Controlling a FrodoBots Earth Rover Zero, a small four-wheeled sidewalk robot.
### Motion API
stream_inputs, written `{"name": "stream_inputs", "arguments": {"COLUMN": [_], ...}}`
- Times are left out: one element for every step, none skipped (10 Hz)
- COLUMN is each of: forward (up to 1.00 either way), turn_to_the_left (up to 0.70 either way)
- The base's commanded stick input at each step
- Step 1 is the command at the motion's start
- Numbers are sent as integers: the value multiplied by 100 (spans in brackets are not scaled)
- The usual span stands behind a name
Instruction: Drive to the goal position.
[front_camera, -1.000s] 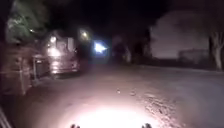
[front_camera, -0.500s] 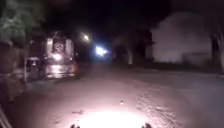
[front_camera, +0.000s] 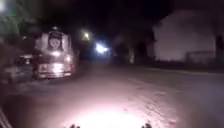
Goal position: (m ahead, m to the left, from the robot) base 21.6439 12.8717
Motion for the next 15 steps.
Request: {"name": "stream_inputs", "arguments": {"forward": [70, 70, 70, 70, 70, 70, 70, 70, 70, 70, 70, 70, 70, 70, 70], "turn_to_the_left": [0, 0, 0, 0, 0, 0, 0, 0, 0, 0, 0, 0, 0, 0, 8]}}
